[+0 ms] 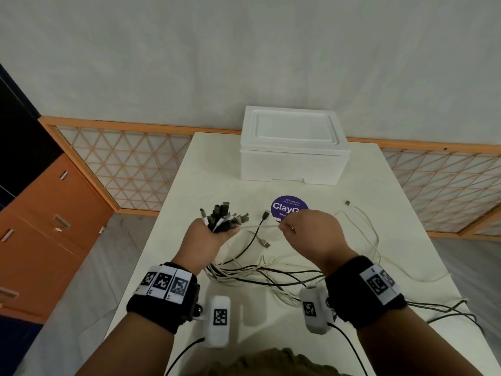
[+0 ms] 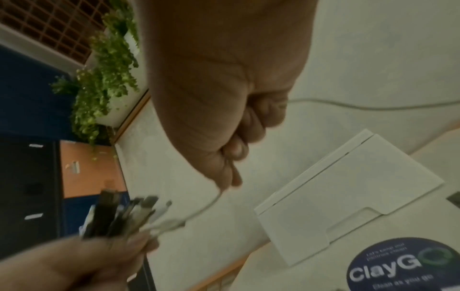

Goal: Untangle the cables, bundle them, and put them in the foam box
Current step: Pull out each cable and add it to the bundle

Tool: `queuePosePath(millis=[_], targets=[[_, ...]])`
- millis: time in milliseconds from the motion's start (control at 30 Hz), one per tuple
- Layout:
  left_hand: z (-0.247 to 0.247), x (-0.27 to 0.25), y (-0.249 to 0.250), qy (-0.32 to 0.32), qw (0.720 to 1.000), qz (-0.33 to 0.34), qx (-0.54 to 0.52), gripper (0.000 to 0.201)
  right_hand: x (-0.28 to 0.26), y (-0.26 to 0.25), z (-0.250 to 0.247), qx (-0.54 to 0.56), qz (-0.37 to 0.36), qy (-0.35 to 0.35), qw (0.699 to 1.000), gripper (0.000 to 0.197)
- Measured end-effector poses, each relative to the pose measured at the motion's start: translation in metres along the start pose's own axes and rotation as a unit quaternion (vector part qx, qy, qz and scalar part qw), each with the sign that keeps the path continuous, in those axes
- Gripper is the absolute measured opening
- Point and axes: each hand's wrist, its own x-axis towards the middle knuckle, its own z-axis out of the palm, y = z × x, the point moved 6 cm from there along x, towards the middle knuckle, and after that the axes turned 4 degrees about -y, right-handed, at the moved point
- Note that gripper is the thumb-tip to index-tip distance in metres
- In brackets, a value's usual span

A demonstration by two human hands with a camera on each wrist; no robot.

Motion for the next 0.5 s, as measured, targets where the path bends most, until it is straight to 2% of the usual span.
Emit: queuePosePath(millis=[67, 133, 167, 233, 300, 333, 433, 500], targets=[[0.002, 0.001, 0.003, 0.022, 0.999, 0.014, 0.034, 0.012, -0.002, -0.005, -0.001, -0.054, 0.025, 0.035, 0.998, 0.019], [0.000, 0.006, -0.001, 0.044, 0.998, 0.014, 0.046, 0.007, -0.005, -0.007, -0.001, -0.054, 0.040, 0.050, 0.997, 0.027], [-0.002, 0.007, -0.004, 0.055, 0.997, 0.010, 0.044, 0.005, -0.005, -0.009, 0.001, -0.052, 0.028, 0.061, 0.996, 0.025], [-0.010, 0.011, -0.010, 0.077, 0.996, -0.005, 0.039, 0.010, -0.004, -0.009, 0.004, -0.013, -0.004, 0.042, 0.999, 0.013], [-0.025, 0.013, -0.022, 0.109, 0.993, -0.034, 0.032, 0.019, -0.003, 0.009, 0.010, 0.040, 0.018, -0.044, 0.998, 0.030], [-0.037, 0.013, -0.032, 0.136, 0.989, -0.057, 0.034, 0.021, -0.004, 0.022, 0.009, 0.061, 0.043, -0.069, 0.995, 0.032], [-0.069, 0.016, -0.068, 0.182, 0.974, -0.135, 0.028, 0.026, -0.012, 0.064, 0.002, 0.122, 0.122, -0.072, 0.982, 0.027], [-0.072, 0.015, -0.075, 0.193, 0.970, -0.148, -0.004, 0.036, -0.018, 0.077, 0.004, 0.053, 0.141, -0.066, 0.986, 0.029]])
